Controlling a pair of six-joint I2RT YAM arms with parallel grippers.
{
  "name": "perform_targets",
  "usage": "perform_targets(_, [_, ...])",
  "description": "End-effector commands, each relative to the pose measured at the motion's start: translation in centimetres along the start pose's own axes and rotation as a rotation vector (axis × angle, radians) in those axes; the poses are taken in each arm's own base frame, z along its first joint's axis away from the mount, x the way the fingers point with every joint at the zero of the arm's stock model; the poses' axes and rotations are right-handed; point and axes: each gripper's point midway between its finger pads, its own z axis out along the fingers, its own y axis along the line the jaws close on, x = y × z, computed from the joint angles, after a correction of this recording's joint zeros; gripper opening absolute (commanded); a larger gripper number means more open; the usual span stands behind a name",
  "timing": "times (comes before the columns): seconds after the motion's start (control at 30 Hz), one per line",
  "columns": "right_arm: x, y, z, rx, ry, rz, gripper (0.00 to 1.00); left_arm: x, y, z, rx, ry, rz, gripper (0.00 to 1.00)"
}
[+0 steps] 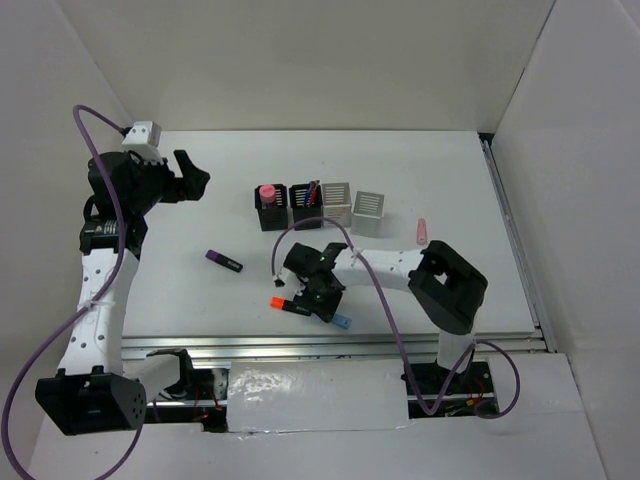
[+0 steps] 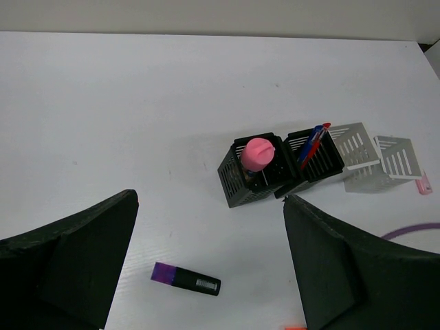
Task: Sort the stationery into containers
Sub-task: Pick up the pen from the corner of the board, then place the pen in the storage box.
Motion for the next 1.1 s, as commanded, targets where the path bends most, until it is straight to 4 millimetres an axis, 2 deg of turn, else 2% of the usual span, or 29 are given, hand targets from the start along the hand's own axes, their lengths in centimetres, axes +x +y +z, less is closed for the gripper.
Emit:
perform_targets(0.0, [-2.5, -1.8, -5.2, -0.133, -0.161, 0.074, 0.00, -1.0, -0.9, -0.3, 0.049, -0.049, 0.010, 0.99])
perform_targets(0.03, [-3.2, -2.9, -7.0, -0.148, -0.227, 0.077, 0.00, -1.1, -1.1, -0.3, 0.063, -0.058, 0.021, 0.99])
perform_targets(0.07, [-4.9, -3.3, -10.8, -0.190, -0.359, 0.073, 0.00, -1.1, -1.2, -0.2, 0.075, -0.076, 0.034, 0.99])
perform_targets(0.1, [-5.0, -6.5, -13.3, -0.172, -0.443, 0.139, 0.00, -1.2, -1.8, -0.5, 0.104, -0.090, 0.045, 0.99])
perform_targets(0.13, [-5.8, -7.9, -15.7, -0.167, -0.527, 0.149, 0.00, -0.7, -1.9, -0.4, 0.120, -0.088, 0.057, 0.99])
perform_targets(0.17, [-7.6, -9.0, -20.6, -0.154, -0.680, 0.133, 0.00, -1.0, -2.3, -0.4, 0.141, -0.108, 0.076, 0.99])
perform_targets(0.2, [-8.0, -10.6, -22.9, -0.122, -0.755, 0.158, 0.00, -1.1, -2.5, -0.6, 0.154, -0.116, 0.089, 0.99])
perform_targets(0.23, [-8.7, -13.6, -27.2, -0.032, -0.897, 0.197, 0.00, -0.6, -2.7, -0.4, 0.167, -0.111, 0.089, 0.99])
perform_targets(0.27, [-8.9, -15.2, -29.0, 0.020, -0.960, 0.220, 0.00, -0.9, -2.8, -0.4, 0.170, -0.133, 0.098, 0.99])
perform_targets(0.33, [-9.0, -19.6, -32.4, 0.200, -1.086, 0.287, 0.00, -0.5, -2.5, 0.0, 0.156, -0.136, 0.083, 0.99])
perform_targets(0.4, [-9.0, -23.2, -34.5, 0.326, -1.170, 0.359, 0.00, -0.3, -2.3, 0.5, 0.149, -0.132, 0.067, 0.99])
perform_targets(0.53, [-10.0, -27.1, -33.3, 0.325, -1.209, 0.496, 0.00, 0.1, -2.0, 1.2, 0.142, -0.101, 0.052, 0.99])
perform_targets(0.57, [-10.4, -27.5, -32.9, 0.315, -1.206, 0.507, 0.00, 0.1, -1.9, 1.3, 0.140, -0.096, 0.054, 0.99])
perform_targets(0.63, [-11.8, -28.2, -31.4, 0.278, -1.190, 0.537, 0.00, 0.2, -1.6, 1.4, 0.124, -0.094, 0.066, 0.99])
perform_targets(0.77, [-13.1, -29.0, -29.2, 0.246, -1.197, 0.585, 0.00, 0.4, -1.2, 1.5, 0.111, -0.086, 0.077, 0.99])
perform_targets(0.83, [-13.8, -29.5, -27.4, 0.236, -1.181, 0.579, 0.00, 0.7, -1.1, 1.6, 0.111, -0.076, 0.078, 0.99])
perform_targets(0.87, [-14.2, -29.4, -27.3, 0.224, -1.183, 0.571, 0.00, 0.7, -1.1, 1.7, 0.112, -0.074, 0.082, 0.99])
perform_targets(0.93, [-14.9, -29.8, -25.4, 0.192, -1.157, 0.568, 0.00, 1.0, -0.9, 1.9, 0.108, -0.065, 0.079, 0.99])
perform_targets(1.07, [-15.8, -30.0, -23.8, 0.172, -1.136, 0.557, 0.00, 1.2, -0.7, 1.9, 0.098, -0.057, 0.083, 0.99])
